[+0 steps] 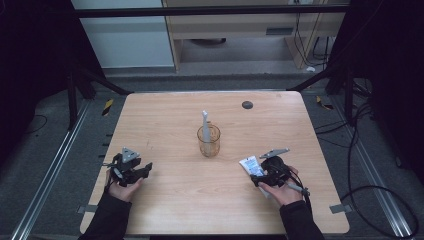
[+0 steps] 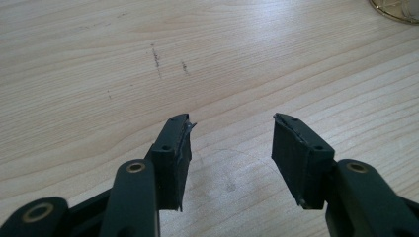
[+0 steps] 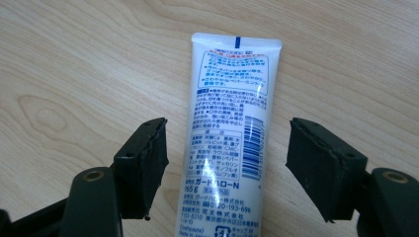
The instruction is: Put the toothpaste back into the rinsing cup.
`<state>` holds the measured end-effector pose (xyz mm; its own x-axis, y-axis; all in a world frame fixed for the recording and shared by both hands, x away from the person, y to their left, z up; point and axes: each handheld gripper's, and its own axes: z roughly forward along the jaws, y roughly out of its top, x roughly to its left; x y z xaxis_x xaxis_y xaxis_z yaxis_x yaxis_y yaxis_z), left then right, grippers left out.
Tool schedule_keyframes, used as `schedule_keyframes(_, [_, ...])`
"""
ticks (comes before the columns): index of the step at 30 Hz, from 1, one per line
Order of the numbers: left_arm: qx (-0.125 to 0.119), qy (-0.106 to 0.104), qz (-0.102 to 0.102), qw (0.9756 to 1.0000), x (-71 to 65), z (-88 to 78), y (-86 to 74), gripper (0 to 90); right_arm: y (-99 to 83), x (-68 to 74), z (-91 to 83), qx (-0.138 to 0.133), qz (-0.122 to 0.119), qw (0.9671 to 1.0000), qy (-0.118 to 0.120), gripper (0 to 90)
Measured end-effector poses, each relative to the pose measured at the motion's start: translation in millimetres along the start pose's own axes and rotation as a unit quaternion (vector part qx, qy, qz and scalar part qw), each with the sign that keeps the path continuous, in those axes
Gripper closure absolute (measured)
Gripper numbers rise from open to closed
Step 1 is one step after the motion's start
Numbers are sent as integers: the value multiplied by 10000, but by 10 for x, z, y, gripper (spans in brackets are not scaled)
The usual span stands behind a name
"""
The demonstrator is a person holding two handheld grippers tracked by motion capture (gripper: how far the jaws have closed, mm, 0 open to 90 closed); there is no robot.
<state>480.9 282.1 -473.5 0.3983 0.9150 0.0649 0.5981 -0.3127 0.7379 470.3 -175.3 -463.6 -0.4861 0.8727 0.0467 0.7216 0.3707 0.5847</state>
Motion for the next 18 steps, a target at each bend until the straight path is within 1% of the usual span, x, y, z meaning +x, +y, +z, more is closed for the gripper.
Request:
schedule_keyframes(5, [4, 2, -3, 10000, 4, 3, 0, 483, 49, -16, 33, 66, 20, 10000, -3, 338])
schedule_keyframes(8, [6, -2, 2, 10000, 3, 4, 1, 483, 72, -19, 49, 142, 24, 9999, 67, 365])
schedule_keyframes(13, [8, -5, 6, 10000, 2, 6, 1, 484, 91, -24, 79, 300, -11, 9995, 66, 383])
schedule_keyframes(18, [11, -9, 4, 10000, 4, 9, 1, 484, 100, -32, 115, 381, -12, 9993, 30, 397])
